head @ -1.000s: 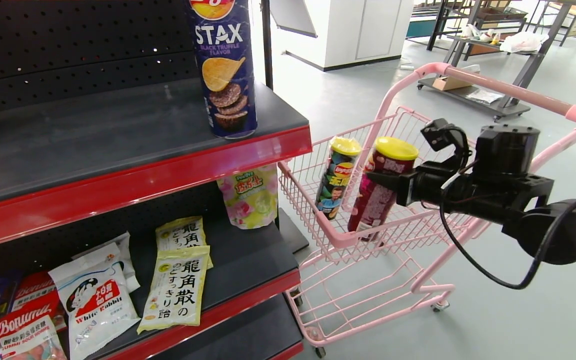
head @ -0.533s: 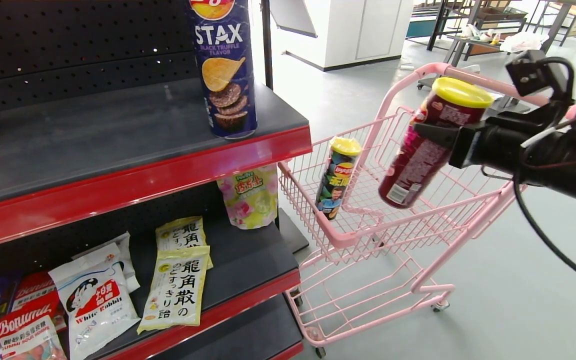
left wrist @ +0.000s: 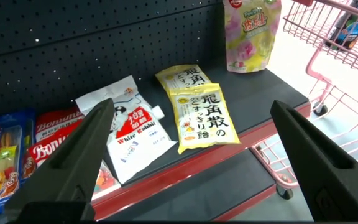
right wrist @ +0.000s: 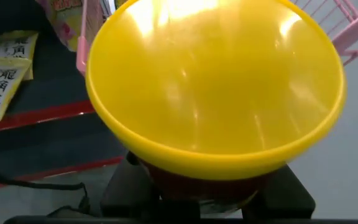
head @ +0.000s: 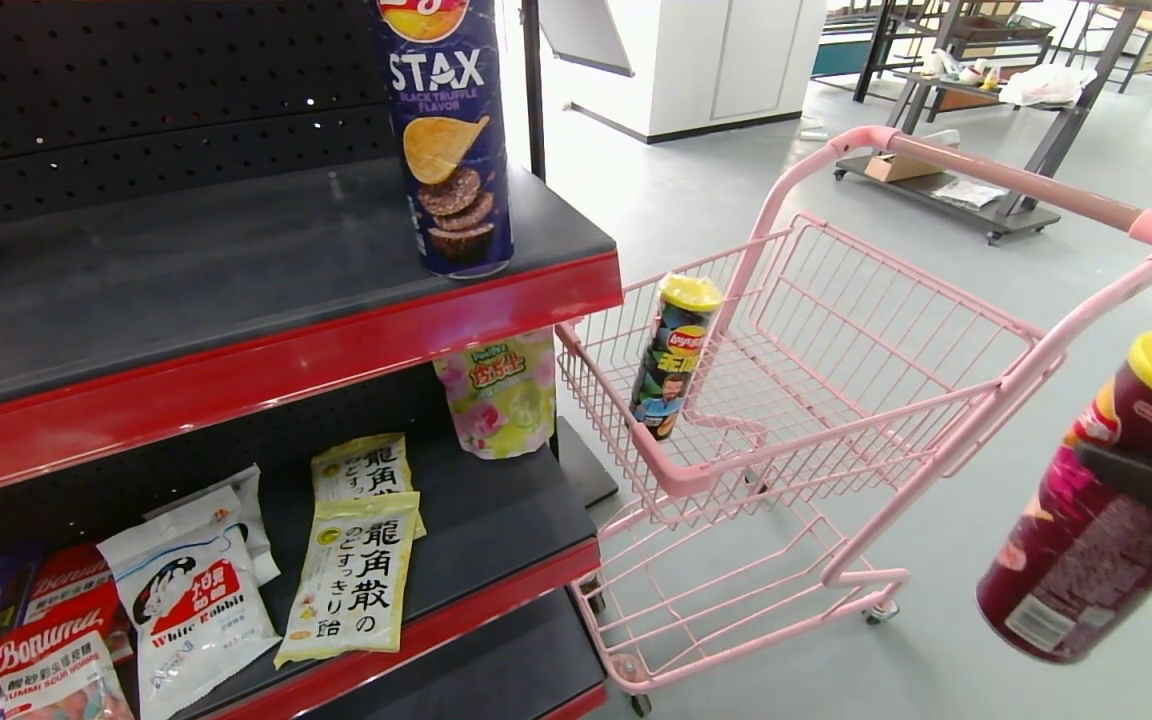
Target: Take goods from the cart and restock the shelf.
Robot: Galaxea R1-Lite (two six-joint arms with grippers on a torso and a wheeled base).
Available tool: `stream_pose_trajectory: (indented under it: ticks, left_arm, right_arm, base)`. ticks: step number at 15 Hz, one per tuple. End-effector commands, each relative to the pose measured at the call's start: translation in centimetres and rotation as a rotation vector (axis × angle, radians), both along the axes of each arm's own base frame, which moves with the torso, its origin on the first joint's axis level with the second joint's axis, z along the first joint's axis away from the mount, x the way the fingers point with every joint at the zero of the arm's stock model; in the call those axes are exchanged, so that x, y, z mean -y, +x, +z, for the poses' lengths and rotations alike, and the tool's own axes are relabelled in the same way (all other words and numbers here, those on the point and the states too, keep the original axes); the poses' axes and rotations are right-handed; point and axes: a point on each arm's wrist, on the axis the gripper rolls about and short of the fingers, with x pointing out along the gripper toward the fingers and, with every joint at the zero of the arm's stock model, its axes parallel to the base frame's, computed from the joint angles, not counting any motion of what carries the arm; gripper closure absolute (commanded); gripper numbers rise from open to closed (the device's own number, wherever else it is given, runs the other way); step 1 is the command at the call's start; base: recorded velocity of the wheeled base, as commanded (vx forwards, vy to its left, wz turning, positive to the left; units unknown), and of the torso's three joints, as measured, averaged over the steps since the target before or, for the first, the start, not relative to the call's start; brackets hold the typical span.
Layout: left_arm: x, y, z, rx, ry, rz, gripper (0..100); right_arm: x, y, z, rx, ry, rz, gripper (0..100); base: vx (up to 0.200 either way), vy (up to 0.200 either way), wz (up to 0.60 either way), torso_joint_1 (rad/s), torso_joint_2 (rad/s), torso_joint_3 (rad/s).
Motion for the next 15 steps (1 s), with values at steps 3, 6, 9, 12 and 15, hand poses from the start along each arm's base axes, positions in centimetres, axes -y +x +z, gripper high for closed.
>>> stream_pose_trajectory:
  ticks: [3,6,9,12,15]
  left_arm:
    - [0.0,0.0,0.0,-0.002,-0.001,0.000,0]
    - [0.0,0.0,0.0,-0.002,-0.001,0.000,0]
    - [0.0,0.0,0.0,-0.002,-0.001,0.000,0]
    - [0.0,0.0,0.0,-0.002,-0.001,0.000,0]
    - [0.0,0.0,0.0,-0.002,-0.001,0.000,0]
  right_arm:
    - [1.4,-2.5,-0.9,0.028,0.001,-0.053,100]
    - [1.4,-2.5,-0.9,0.027,0.001,-0.052,100]
    - [1.4,-2.5,-0.7,0.032,0.001,-0.050,100]
    - [1.3,-2.2,-0.4,0.036,0.002,-0.046,100]
    - [0.9,-1.9,0.5,0.046,0.025,0.080,100]
  base:
    - [0.000,0.000,0.00,0.000,0.00,0.000]
    - [0.000,0.000,0.00,0.029,-0.11,-0.072]
    - [0.000,0.000,0.00,0.121,-0.41,-0.284]
    - [0.000,0.000,0.00,0.168,-0.50,-0.336]
    - [0.000,0.000,0.00,0.196,-0.54,-0.351]
